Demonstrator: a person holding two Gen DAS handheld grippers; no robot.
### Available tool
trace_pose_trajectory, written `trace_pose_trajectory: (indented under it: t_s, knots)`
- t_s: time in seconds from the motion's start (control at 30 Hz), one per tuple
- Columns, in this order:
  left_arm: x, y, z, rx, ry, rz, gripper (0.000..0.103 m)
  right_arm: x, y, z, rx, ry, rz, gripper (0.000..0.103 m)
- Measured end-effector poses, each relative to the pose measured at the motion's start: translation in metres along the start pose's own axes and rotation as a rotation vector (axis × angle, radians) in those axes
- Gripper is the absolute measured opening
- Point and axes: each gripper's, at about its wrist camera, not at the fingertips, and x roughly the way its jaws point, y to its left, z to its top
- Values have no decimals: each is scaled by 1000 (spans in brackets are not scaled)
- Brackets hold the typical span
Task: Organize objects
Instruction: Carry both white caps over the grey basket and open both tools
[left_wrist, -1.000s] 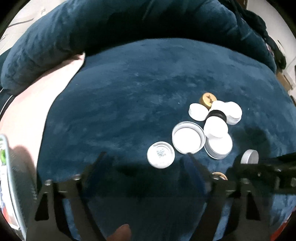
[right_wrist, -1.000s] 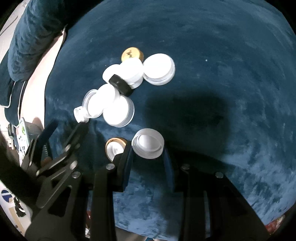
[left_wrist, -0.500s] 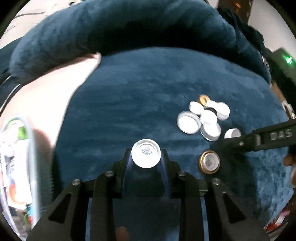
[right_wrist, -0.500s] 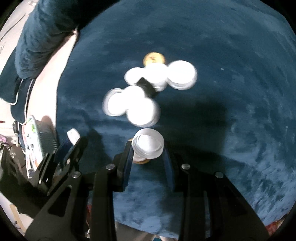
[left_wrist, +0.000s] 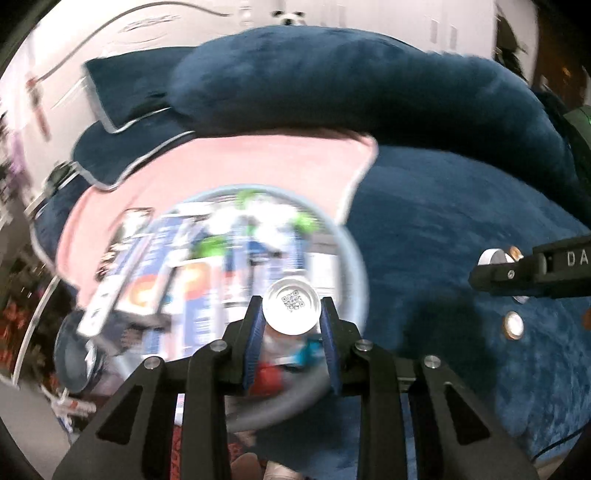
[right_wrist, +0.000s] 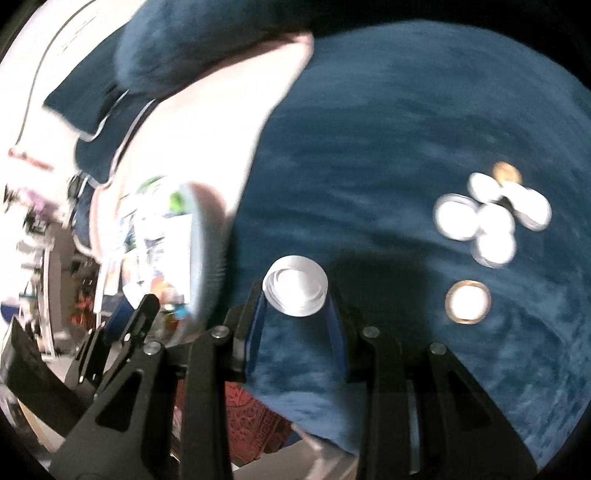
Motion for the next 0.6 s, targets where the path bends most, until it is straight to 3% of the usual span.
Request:
trace_pose_trajectory:
  t_s: [0.23,0.47,0.5,0.53,0.57,0.6]
  knots:
    - [-7,75,-13,-122,10,130,30,33,96,-14,-182,59,74,33]
    - [2,94,-27,-144,56,134,32,67,142,-33,-306,166,97,34]
    - [2,93,-27,-142,57,136,50,71,144,-34,-316,172,92,34]
    - [5,92,-25,-141,56,145,66,71,145,-34,-317,171,99,44]
    - [3,93,-24,-146,44,183,74,70,144,-34,-313,169,113,58]
    - [3,95,-22,-147,37,198,91,68,141,-33,-307,146,79,64]
